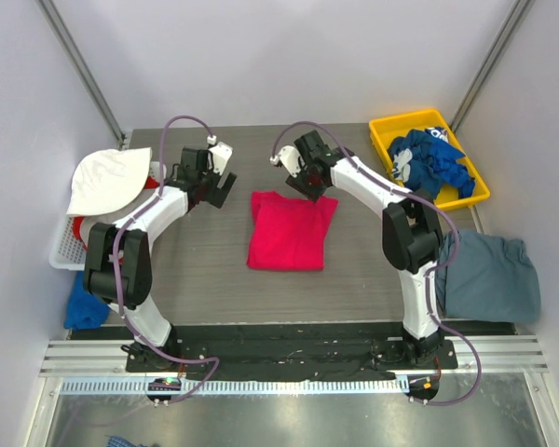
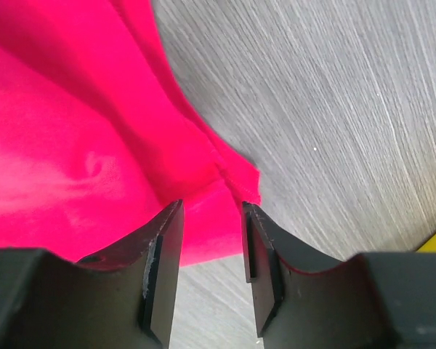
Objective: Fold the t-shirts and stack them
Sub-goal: Fold the tshirt
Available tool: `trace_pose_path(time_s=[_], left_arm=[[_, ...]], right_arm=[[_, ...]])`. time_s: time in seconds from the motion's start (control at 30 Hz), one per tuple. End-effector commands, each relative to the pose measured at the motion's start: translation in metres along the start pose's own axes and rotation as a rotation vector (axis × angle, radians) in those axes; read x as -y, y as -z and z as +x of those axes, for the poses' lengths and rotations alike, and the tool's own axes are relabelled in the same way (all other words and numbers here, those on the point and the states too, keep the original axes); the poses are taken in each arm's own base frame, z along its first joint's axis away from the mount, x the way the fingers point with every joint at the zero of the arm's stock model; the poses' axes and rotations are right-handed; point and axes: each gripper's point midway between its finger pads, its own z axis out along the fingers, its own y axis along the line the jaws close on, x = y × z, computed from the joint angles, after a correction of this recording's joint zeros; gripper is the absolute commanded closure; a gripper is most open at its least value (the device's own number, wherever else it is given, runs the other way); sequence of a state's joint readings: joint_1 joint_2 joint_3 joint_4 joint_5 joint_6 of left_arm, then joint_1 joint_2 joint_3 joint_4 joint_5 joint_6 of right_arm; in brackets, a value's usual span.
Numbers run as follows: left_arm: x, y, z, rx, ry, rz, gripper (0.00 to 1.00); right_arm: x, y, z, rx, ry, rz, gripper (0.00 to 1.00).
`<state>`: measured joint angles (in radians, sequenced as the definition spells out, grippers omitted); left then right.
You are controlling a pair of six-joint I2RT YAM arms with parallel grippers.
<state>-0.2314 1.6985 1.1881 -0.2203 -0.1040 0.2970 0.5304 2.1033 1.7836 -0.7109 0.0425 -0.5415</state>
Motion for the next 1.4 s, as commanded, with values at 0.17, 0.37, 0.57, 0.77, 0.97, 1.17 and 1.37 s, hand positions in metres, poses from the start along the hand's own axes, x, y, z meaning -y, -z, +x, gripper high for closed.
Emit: trace_pose_path(time_s=[0.17, 0.37, 0.57, 0.77, 0.97, 1.17, 1.37], left_arm=[[-0.006, 0.011, -0.020, 0.072, -0.011, -0.016, 0.00], [-0.002, 0.011, -0.018, 0.062, -0.022, 0.005, 0.00], [0.002, 0.011, -0.015, 0.050, -0.032, 0.021, 0.00], [0.006, 0.009, -0.011, 0.039, -0.042, 0.031, 0.00], [0.008, 0.006, -0.010, 0.032, -0.047, 0.038, 0.00], [0.009, 0.004, -0.007, 0.026, -0.048, 0.043, 0.00], [0.011, 0.005, -0.007, 0.024, -0.050, 0.047, 0.00]], right_arm=[[-0.014, 0.089, -0.035, 0.212, -0.108, -0.060, 0.57], [-0.047, 0.102, -0.027, 0.206, -0.118, -0.224, 0.57], [-0.043, 0.094, -0.021, 0.185, -0.166, -0.331, 0.55], [-0.014, 0.083, -0.018, 0.194, -0.220, -0.343, 0.55], [-0.010, 0.062, -0.005, 0.135, -0.242, -0.426, 0.55], [-0.016, 0.054, 0.002, 0.118, -0.250, -0.512, 0.54], [-0.021, 0.047, 0.014, 0.081, -0.268, -0.594, 0.54]])
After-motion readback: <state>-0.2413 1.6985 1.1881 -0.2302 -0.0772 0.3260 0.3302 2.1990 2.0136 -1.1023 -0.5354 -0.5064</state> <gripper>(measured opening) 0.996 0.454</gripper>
